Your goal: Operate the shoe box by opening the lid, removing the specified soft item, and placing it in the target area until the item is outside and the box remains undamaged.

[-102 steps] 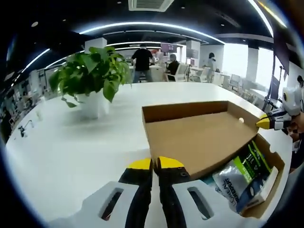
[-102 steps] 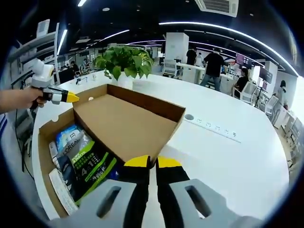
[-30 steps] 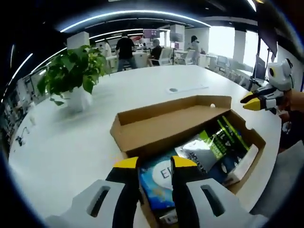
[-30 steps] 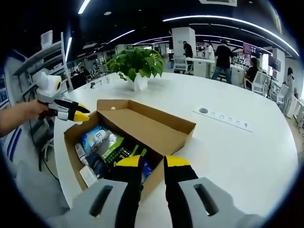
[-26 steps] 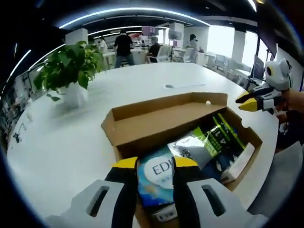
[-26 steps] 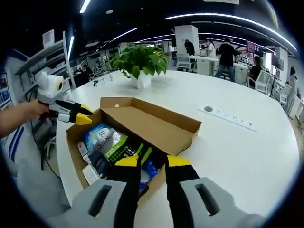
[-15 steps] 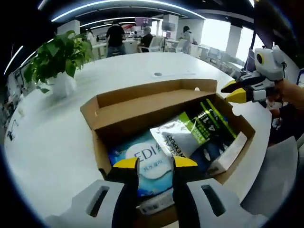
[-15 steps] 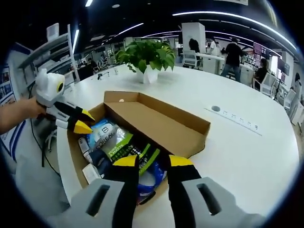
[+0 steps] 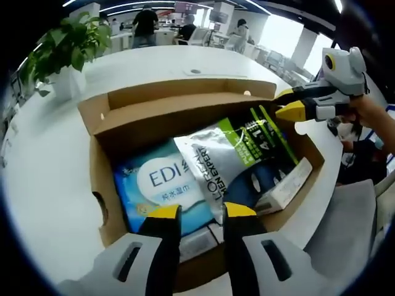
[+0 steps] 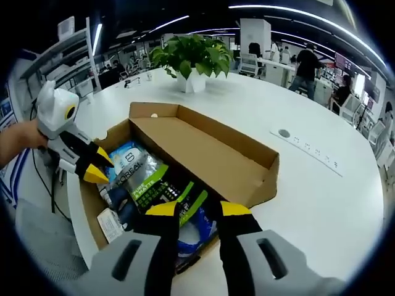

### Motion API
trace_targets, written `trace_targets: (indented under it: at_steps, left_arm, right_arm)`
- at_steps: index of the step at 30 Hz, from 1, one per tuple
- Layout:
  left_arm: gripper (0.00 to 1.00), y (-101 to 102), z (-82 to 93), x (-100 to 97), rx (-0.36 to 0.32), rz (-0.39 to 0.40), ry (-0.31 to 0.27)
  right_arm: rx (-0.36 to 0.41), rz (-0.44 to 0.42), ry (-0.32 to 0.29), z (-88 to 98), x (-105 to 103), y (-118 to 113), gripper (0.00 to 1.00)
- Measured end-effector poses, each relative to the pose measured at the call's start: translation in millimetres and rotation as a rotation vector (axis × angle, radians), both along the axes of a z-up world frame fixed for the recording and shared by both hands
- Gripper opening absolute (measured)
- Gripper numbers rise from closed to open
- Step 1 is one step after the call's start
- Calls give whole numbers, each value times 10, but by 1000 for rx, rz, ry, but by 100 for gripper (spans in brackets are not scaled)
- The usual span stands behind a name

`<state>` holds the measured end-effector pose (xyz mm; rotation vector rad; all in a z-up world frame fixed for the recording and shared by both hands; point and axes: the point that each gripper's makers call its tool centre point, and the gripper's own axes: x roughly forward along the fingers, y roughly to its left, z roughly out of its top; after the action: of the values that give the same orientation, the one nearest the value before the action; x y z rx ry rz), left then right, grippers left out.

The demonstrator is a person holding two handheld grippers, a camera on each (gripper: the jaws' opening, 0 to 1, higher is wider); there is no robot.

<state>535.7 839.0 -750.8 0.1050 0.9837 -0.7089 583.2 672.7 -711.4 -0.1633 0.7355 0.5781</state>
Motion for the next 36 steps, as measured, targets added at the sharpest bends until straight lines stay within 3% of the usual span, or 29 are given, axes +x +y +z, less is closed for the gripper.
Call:
trace_targets:
  at_steps: [8, 17, 27, 32, 36]
  left_arm:
    - [23, -11, -99, -71, -46, 23, 121]
    - [16, -73, -146, -82, -109, 50, 201]
    - [11, -152, -89, -111, -204, 96, 243]
    - [0, -166, -33, -142, -208, 96, 232]
    - [0, -205, -12, -158, -214, 86, 214]
  right_arm:
    - [-16, 3, 24, -86, 46, 59, 23]
    - [-16, 8, 58, -188, 59, 142, 18]
    - [36, -32, 102, -232, 12, 193, 15]
    - [68, -58, 109, -227, 14, 183, 12]
    - [94, -76, 116, -215, -1, 184, 2]
